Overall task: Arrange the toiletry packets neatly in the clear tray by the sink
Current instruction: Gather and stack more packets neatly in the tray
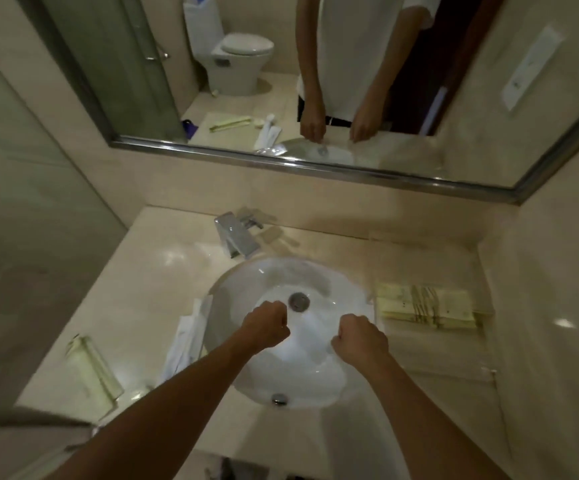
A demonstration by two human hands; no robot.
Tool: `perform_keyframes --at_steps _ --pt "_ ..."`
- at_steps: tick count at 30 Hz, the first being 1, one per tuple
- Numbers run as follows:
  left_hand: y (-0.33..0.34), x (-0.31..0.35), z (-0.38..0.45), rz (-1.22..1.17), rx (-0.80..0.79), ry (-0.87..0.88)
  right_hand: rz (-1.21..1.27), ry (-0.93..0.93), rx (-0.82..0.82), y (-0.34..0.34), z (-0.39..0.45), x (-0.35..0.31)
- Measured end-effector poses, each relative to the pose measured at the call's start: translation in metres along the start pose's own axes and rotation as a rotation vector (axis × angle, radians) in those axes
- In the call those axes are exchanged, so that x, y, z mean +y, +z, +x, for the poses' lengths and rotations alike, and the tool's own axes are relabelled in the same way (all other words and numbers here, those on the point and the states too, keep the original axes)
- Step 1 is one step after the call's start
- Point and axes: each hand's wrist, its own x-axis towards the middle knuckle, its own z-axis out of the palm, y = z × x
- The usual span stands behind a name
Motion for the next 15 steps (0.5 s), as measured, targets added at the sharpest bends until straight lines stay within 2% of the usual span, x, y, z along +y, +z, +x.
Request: perform_keyframes --at_steps 9,15 --pt "-0.039 -0.151 -0.07 -0.056 0.03 -0.175 -0.096 -0.2 -0.056 0.04 -0.028 -0.133" --pt "-0.048 -0.237 -0.112 -0.101 0.061 -0.277 -0.147 -0.26 -0.122 0.075 -0.045 -0.203"
